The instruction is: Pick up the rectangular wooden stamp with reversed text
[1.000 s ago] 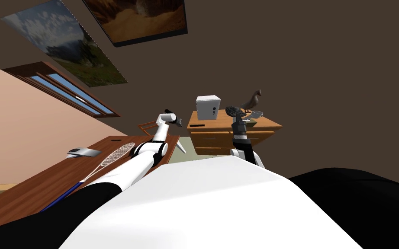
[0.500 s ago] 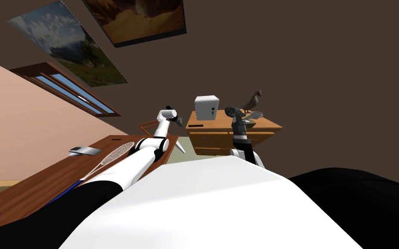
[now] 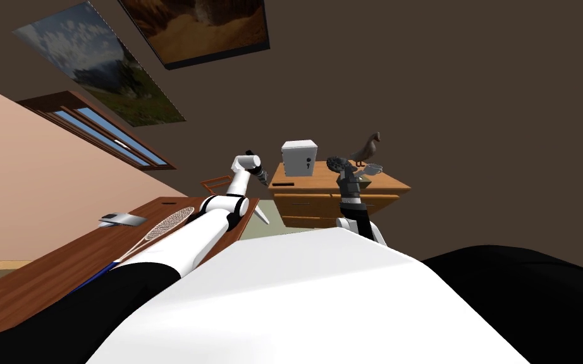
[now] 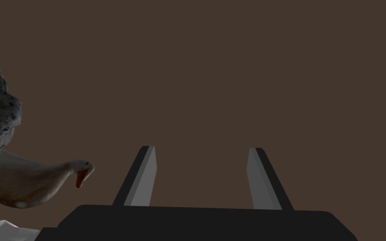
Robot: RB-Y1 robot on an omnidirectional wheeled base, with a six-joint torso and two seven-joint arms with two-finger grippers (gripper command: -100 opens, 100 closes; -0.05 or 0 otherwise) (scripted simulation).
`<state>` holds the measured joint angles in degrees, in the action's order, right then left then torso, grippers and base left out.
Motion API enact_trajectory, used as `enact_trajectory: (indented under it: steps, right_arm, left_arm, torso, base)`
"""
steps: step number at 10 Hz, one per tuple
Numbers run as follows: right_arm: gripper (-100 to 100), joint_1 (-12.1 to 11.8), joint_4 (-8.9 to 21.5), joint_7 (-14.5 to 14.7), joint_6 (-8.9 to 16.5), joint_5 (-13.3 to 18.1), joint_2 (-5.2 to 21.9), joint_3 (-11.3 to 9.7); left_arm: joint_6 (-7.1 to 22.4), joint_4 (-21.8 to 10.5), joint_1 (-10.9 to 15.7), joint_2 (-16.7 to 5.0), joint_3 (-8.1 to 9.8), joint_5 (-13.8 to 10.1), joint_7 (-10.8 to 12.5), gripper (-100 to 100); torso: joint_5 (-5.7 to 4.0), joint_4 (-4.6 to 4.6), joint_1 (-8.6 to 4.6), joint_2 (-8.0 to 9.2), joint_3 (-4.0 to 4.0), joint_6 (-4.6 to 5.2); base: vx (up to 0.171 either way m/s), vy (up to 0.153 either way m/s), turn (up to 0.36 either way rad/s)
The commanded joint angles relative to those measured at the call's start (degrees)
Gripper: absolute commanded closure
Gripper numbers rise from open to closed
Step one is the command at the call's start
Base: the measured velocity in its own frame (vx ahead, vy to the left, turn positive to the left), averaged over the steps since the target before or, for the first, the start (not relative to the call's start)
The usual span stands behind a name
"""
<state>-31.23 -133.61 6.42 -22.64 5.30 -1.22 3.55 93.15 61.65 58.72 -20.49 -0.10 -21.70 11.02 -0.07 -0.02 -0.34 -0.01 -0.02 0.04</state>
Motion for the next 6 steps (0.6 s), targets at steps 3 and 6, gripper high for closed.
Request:
enact_trajectory:
  steps: [3, 6]
  right_arm:
    - [0, 0.00, 0.00, 0.00, 0.00, 0.00, 0.00, 0.00]
    - [0, 0.00, 0.00, 0.00, 0.00, 0.00, 0.00, 0.00]
  left_arm:
    - [5.66, -3.95, 3.14, 1.01, -0.33, 0.56, -1.24, -100]
    - [10.39, -7.64, 5.81, 2.60, -0.83, 1.33, -2.51, -100]
  torso:
    - [0.00, 0.00, -0.01, 0.03, 0.01, 0.01]
    - [0.00, -0.01, 0.03, -0.01, -0.01, -0.01]
  base:
    - [0.007, -0.074, -0.003]
    - [0.017, -0.085, -0.019]
